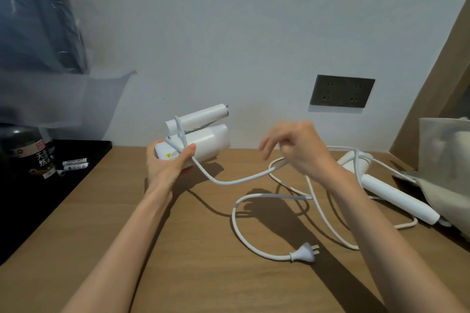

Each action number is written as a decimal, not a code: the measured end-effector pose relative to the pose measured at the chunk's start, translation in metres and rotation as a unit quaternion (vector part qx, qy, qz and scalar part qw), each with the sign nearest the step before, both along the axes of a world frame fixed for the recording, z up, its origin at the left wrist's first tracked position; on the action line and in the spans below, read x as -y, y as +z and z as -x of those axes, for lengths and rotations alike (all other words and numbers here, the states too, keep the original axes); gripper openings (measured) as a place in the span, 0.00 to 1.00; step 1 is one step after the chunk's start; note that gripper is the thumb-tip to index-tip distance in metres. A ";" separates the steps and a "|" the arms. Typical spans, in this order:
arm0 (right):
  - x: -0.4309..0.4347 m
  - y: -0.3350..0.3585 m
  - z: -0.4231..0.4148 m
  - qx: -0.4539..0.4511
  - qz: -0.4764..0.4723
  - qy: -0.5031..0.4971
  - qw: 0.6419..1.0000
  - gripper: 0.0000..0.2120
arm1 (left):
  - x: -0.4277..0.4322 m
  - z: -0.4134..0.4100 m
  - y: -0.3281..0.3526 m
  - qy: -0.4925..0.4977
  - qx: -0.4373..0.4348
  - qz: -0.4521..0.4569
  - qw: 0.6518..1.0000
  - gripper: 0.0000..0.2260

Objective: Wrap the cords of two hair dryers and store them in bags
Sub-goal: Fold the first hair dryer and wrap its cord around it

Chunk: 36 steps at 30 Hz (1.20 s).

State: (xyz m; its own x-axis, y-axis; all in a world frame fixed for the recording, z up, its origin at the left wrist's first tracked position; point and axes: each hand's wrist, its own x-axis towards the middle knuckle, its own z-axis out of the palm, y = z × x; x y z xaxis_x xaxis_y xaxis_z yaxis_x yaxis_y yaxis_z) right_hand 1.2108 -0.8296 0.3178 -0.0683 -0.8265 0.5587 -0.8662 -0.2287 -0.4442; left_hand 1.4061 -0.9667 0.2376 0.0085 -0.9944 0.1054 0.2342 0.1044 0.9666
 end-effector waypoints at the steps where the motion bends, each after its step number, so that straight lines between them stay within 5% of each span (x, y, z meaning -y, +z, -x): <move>1: 0.002 -0.002 -0.010 -0.026 -0.036 0.013 0.999 0.24 | -0.002 0.001 0.002 -0.001 -0.004 0.003 1.000 0.23; 5: 0.018 -0.033 -0.046 -0.022 -0.149 0.016 0.988 0.12 | -0.007 0.001 0.009 -0.011 -0.014 0.016 1.000 0.24; 8: 0.033 -0.053 -0.058 0.041 -0.186 0.032 0.981 0.20 | -0.010 0.003 0.010 -0.034 -0.014 0.031 0.999 0.25; 12: 0.042 -0.065 -0.063 0.005 -0.139 0.031 0.990 0.11 | -0.012 0.010 0.009 -0.054 -0.035 0.026 0.998 0.25; 16: 0.038 -0.064 -0.055 -0.031 -0.045 -0.010 0.998 0.13 | -0.006 0.009 0.008 -0.054 -0.084 -0.014 0.995 0.27; 20: 0.040 -0.062 -0.055 -0.089 -0.057 -0.013 0.994 0.14 | -0.008 0.010 0.010 -0.074 -0.126 -0.043 0.988 0.20; 23: 0.043 -0.063 -0.058 -0.100 -0.058 -0.006 0.993 0.15 | -0.008 0.010 0.013 -0.101 -0.159 -0.060 0.980 0.27; 32: 0.042 -0.053 -0.024 0.123 -0.189 0.115 0.967 0.16 | 0.000 -0.001 0.014 -0.230 -0.164 -0.036 0.959 0.37; 36: 0.036 -0.041 0.003 0.141 -0.232 0.137 0.953 0.13 | -0.004 0.001 0.011 -0.266 -0.130 -0.025 0.955 0.39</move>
State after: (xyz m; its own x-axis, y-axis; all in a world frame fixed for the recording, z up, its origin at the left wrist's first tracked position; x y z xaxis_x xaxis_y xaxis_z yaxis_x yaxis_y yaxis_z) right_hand 1.2081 -0.8659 0.2767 0.0920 -0.9884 0.1207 -0.6337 -0.1516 -0.7586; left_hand 1.4056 -0.9631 0.2484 -0.4796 -0.8691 0.1213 0.4744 -0.1405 0.8690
